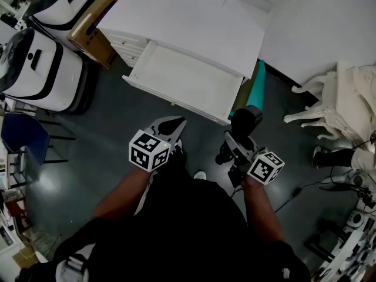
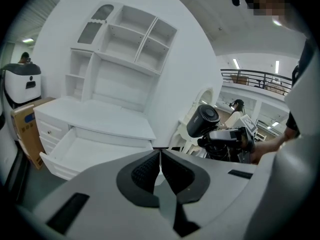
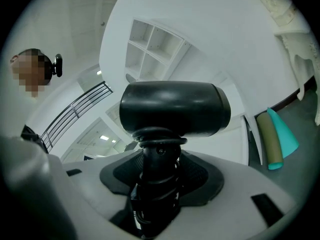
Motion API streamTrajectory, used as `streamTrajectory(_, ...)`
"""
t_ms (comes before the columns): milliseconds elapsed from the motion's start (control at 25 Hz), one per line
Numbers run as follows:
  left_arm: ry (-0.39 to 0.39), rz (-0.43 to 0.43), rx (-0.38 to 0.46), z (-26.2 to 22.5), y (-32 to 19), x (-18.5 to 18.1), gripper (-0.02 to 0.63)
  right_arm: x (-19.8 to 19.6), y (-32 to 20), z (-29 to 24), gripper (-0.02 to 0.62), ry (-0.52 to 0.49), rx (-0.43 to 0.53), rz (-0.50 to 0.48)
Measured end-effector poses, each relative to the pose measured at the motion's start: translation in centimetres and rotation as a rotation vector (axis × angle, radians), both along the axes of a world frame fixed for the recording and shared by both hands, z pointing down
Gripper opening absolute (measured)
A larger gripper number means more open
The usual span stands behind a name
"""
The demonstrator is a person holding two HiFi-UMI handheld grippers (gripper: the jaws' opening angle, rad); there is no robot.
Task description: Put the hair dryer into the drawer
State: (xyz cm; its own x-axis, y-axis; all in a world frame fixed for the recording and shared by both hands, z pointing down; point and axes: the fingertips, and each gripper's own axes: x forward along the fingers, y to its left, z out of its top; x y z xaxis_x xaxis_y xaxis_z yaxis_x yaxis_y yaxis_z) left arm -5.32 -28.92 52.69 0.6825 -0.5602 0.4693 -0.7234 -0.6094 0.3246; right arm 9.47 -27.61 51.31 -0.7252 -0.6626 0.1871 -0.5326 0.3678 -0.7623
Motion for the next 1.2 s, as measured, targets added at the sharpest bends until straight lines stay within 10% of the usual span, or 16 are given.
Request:
streamTrajectory(720,-0.046,0.120,-0.017,2.8,-11.2,-7.6,0.018,-4.9,-11.9,6.9,0.238,0.440,-0.043,0.028)
streamTrajectory(1200,-0.017,0.031,-0.083,4.6,-12.4,-8.5,0.018,-5.9,-17.1,14.7,0.238,0.631,-0.136,-0.127)
